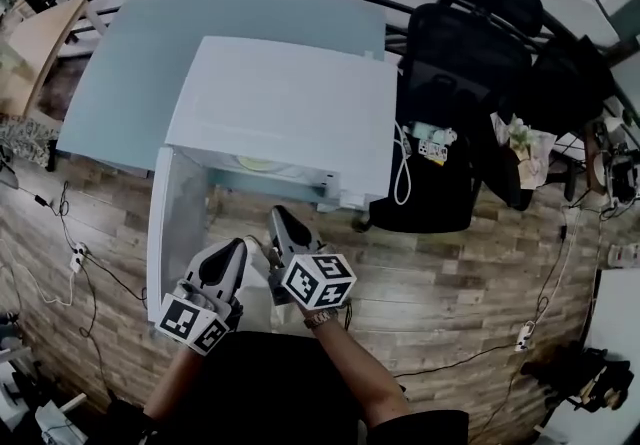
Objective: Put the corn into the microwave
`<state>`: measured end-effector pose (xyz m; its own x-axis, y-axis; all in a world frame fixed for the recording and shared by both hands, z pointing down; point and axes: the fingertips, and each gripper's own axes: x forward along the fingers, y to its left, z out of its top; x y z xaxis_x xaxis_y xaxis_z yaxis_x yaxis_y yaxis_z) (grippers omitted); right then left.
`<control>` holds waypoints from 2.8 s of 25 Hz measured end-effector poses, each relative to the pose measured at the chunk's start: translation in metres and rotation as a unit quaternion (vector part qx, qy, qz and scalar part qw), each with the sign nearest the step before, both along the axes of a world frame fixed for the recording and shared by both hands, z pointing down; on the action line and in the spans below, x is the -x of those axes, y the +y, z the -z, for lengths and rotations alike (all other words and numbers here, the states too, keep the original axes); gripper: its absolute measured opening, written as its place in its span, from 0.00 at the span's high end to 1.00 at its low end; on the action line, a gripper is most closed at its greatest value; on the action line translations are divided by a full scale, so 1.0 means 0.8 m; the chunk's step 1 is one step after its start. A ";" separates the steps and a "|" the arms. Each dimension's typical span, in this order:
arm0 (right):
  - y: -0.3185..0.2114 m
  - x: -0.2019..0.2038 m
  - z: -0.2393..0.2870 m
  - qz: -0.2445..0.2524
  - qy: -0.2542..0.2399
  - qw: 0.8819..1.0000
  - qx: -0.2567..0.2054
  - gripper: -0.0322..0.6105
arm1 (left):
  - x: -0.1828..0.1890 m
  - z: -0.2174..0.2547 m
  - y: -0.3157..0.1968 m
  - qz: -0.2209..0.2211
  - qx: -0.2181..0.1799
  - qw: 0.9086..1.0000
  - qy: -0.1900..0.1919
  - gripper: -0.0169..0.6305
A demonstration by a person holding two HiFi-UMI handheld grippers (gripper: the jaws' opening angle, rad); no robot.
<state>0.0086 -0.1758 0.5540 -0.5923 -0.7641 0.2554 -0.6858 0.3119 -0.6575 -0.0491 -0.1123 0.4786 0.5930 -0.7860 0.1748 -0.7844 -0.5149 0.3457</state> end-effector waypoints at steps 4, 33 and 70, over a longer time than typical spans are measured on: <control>0.041 -0.013 0.064 0.033 0.064 0.992 -0.100 0.91 | -0.009 0.011 0.023 -0.001 -0.016 1.000 -0.007 0.97; 0.212 -0.121 0.180 0.026 0.148 0.963 -0.222 0.91 | -0.037 0.054 0.141 0.010 -0.092 0.995 -0.049 0.97; 0.235 -0.094 0.160 0.051 0.135 0.970 -0.196 0.94 | -0.036 0.044 0.160 0.019 -0.080 0.996 -0.035 0.97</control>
